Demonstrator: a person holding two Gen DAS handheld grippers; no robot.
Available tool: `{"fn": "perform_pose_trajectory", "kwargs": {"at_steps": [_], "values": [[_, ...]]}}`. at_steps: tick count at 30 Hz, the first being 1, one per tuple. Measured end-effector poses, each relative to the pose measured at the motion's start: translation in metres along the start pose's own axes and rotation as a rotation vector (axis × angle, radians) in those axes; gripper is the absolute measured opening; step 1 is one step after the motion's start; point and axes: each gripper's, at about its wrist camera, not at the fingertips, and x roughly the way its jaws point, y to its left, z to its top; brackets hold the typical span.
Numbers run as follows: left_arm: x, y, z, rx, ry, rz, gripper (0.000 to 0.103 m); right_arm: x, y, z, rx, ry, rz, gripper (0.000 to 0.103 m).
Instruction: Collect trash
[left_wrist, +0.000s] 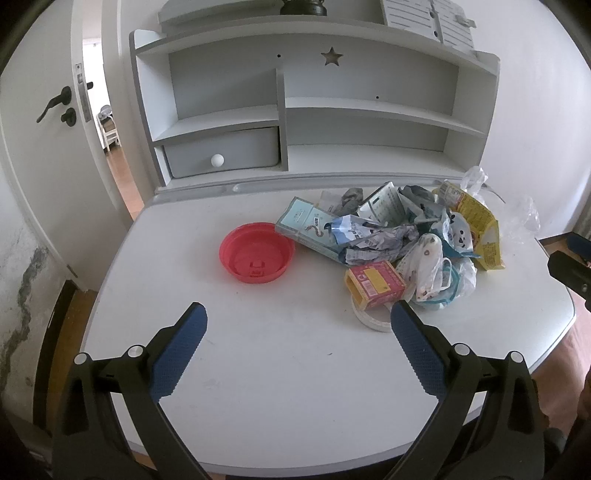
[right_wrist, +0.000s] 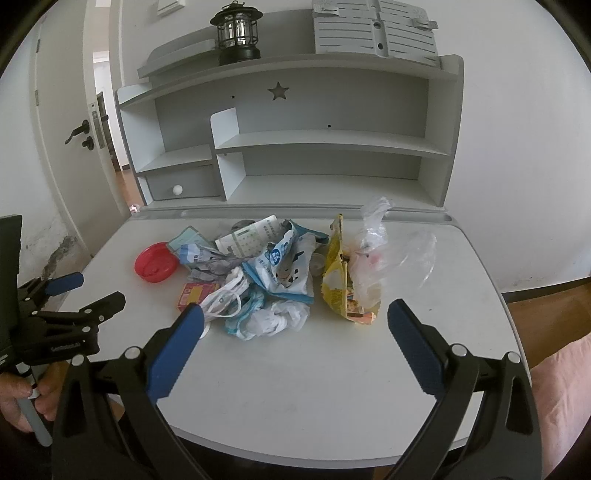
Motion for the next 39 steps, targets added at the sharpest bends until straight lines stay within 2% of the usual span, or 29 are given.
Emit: {"fn": "perform_pose_trajectory", "kwargs": {"at_steps": [16,22,28,34,37,39], "values": [[0.003,0.001,-0.002,0.005,0.002,0.006,0.097,-0.001,0.002,0.0,-0.005,0.001,0.002,0.096],[0.015,0.009,-0.001,0.006,0.025,0.01,0.097,0.001,0.005,-0.003,-0.016,0.017,0.013,0.096],[0.054,0.031,0.011,0.061,0.066,0.046,0.097,0.012,0.0,-0.003,-0.029,0.049,0.027,0.096],[0.11,0.048,0.025,0.034,0.17,0.001,0.097,0.027,-0.011,-0.005,-0.02,0.086,0.033,0.096],[0.131,0.046,0.028,0.048,0.213,-0.004,0.097,0.033,-0.015,-0.006,-0.016,0.098,0.037,0.096],[0.141,0.046,0.032,0.051,0.225,0.028,0.097,0.036,-0.017,-0.007,-0.014,0.104,0.04,0.096]]}}
